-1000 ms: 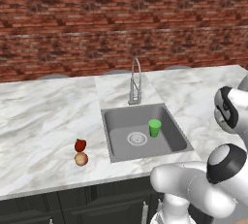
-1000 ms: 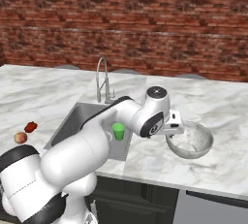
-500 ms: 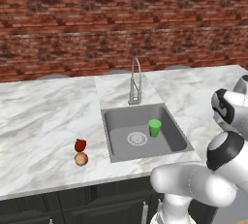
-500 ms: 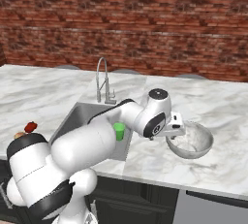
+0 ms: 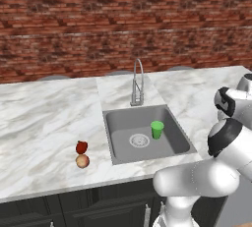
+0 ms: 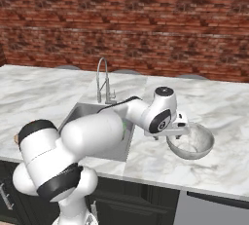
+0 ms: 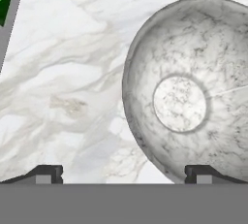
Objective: Remove the peach and bell pepper from the sink. Then move the bowl and cup from the counter to the sink for washing.
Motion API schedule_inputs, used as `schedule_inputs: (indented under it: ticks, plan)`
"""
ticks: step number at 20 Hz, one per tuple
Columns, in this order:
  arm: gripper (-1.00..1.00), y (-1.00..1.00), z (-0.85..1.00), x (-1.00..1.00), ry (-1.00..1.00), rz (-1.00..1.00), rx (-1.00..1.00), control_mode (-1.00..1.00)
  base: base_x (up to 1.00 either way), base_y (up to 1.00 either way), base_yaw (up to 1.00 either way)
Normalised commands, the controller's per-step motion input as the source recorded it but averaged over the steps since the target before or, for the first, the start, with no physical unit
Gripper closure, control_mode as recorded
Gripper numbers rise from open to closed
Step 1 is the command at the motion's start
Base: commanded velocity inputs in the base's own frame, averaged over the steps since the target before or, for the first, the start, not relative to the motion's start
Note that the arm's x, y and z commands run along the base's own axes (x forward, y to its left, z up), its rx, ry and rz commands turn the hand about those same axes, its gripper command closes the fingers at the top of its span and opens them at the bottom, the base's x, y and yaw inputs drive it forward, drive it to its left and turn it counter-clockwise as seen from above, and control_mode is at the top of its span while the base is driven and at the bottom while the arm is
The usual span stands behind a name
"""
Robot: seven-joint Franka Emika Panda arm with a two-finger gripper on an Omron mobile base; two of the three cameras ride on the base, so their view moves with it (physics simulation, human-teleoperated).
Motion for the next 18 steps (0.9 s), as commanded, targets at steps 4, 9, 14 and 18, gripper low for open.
schedule_inputs:
  ticks: [4,9,14,18]
  plan:
    - [-1.00,-0.11,-0.14,0.07,0.00,0.00,0.00,-1.00,0.00,0.00,0.00]
    - [-1.00,-0.02,-0.20,0.11,0.01,0.00,0.00,-1.00,0.00,0.00,0.00]
    - [-1.00,-0.03,-0.17,0.16,0.00,0.00,0.00,-1.00,0.00,0.00,0.00]
    - [-1.00,-0.07,-0.14,0.15,0.00,0.00,0.00,-1.00,0.00,0.00,0.00]
